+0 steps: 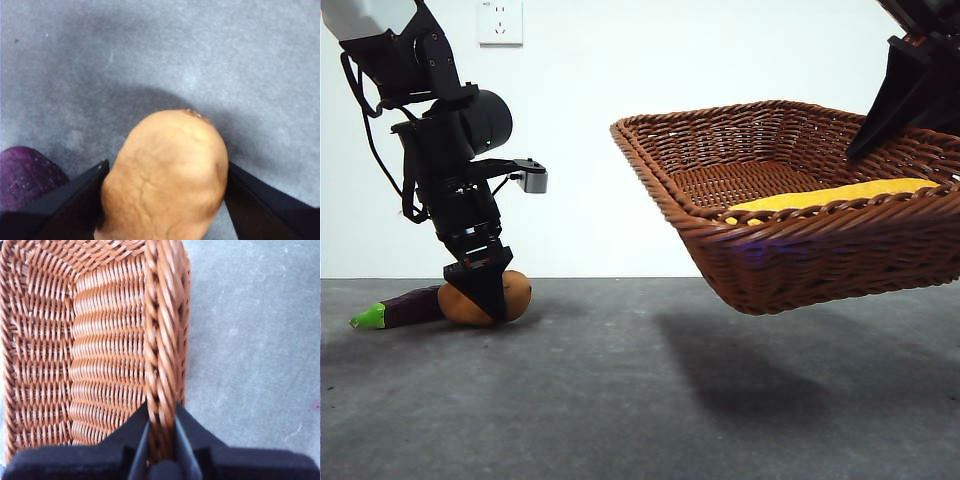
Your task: Help me put the vegetables on the table into the basket
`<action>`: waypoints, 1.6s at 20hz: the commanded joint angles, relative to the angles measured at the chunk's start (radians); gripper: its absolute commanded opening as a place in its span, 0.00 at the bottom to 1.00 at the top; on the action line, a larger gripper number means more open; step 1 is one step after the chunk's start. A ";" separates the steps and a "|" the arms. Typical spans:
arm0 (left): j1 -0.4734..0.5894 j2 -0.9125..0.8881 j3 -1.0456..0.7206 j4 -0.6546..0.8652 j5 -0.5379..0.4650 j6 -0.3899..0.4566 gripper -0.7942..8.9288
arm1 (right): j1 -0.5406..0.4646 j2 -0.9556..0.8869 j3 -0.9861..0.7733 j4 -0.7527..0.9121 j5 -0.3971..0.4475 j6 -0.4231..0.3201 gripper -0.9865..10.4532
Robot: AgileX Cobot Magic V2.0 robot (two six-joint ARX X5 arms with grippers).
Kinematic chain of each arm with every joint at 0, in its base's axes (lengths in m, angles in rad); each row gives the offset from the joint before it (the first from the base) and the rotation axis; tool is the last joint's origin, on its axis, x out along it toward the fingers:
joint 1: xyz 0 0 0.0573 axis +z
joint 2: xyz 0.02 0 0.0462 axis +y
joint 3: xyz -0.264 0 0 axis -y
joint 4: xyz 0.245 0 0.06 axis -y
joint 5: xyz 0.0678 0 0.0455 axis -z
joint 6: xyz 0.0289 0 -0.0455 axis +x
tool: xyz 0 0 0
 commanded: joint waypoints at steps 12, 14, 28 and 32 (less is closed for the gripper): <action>-0.052 -0.519 0.039 -0.153 0.215 -0.306 0.08 | 0.001 0.010 0.010 -0.071 0.066 0.080 0.08; -0.120 -0.619 0.039 -0.244 0.243 -0.349 0.08 | 0.002 0.018 0.010 -0.078 0.066 0.089 0.08; -0.631 -0.328 0.039 -0.197 0.139 -0.578 0.08 | 0.113 0.022 0.010 -0.090 0.078 0.140 0.08; -0.653 -0.243 0.039 -0.194 0.139 -0.579 0.08 | 0.113 0.022 0.010 -0.089 0.082 0.134 0.08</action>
